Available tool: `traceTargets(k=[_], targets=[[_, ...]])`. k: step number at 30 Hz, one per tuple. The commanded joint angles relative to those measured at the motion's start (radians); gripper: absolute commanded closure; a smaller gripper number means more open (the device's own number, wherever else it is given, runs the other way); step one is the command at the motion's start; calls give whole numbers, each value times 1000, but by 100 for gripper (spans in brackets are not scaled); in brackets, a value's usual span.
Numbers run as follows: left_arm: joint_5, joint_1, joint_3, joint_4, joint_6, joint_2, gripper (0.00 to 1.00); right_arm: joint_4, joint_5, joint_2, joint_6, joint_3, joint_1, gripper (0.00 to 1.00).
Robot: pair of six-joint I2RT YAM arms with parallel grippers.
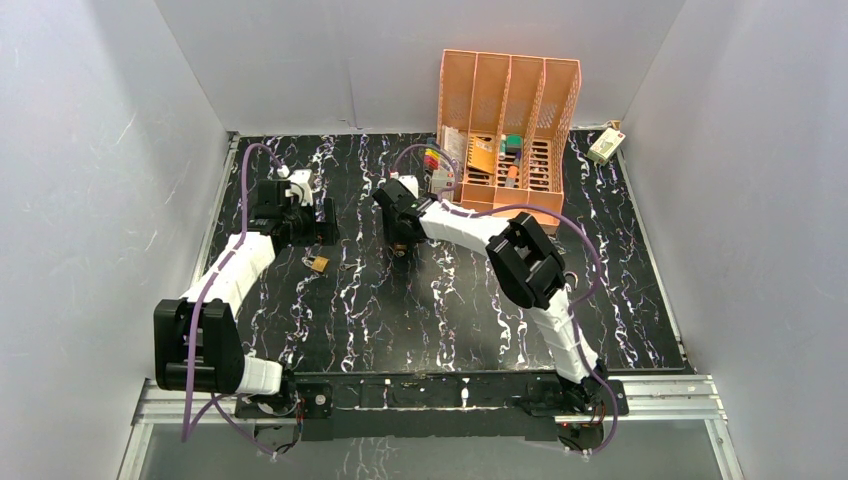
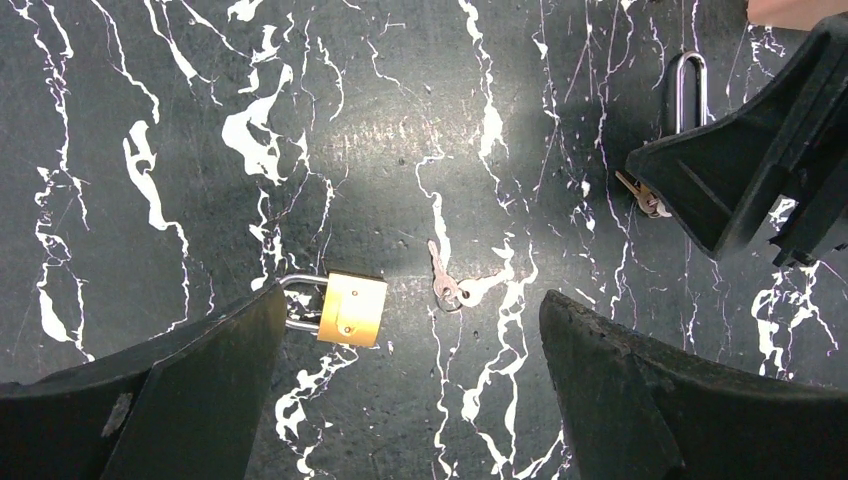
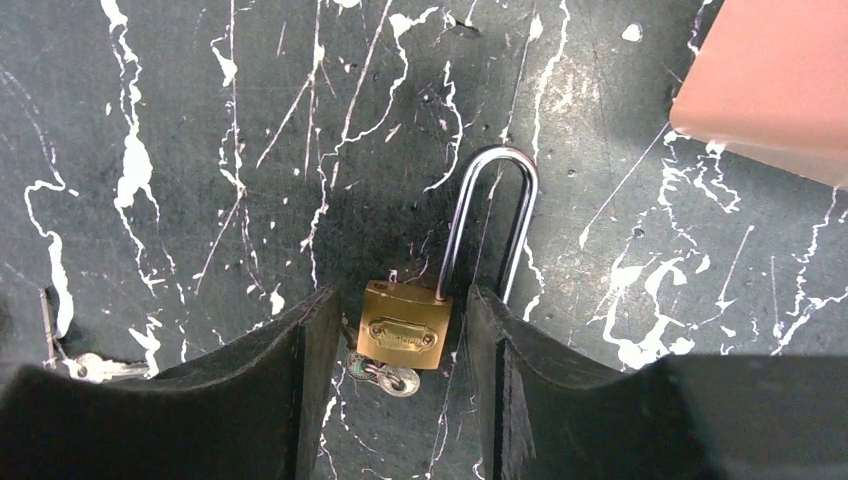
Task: Lock with the key
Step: Pick up the lock from the center of the board.
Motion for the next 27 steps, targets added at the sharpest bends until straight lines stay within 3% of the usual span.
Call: traceTargets(k=[1, 17, 21, 27], targets=[[15, 1, -22, 17, 9, -38, 3, -134, 90, 59, 30, 85, 21, 45], [9, 2, -33, 26, 12, -38, 4, -199, 131, 62, 85, 64, 62, 55], [9, 2, -33, 25, 12, -40, 4, -198, 116, 63, 85, 62, 65, 72], [18, 2, -29, 24, 12, -43, 4, -104, 41, -15, 10, -8, 66, 88]])
